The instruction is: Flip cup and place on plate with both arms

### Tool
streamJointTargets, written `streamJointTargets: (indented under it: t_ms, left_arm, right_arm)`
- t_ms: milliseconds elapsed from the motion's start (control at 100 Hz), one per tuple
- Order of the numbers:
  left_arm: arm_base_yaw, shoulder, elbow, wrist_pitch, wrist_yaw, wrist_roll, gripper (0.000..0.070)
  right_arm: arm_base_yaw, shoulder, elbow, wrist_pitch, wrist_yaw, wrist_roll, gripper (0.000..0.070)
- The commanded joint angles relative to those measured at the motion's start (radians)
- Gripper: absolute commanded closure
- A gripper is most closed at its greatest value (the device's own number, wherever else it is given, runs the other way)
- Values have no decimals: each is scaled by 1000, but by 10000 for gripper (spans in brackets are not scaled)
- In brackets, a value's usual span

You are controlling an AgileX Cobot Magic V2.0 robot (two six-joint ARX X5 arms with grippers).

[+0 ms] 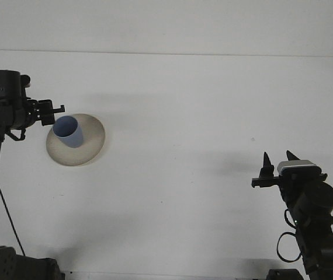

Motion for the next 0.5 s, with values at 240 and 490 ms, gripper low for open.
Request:
streamJointTargets:
  t_ms: [240,490]
  left_arm:
    - [-94,-212,-59,68,4,-14,430]
    - [-161,-447,-316,177,4,-18,432]
  right_arm:
    - [2,2,6,9,0,-1,278]
    - [2,2,6,9,0,-1,279]
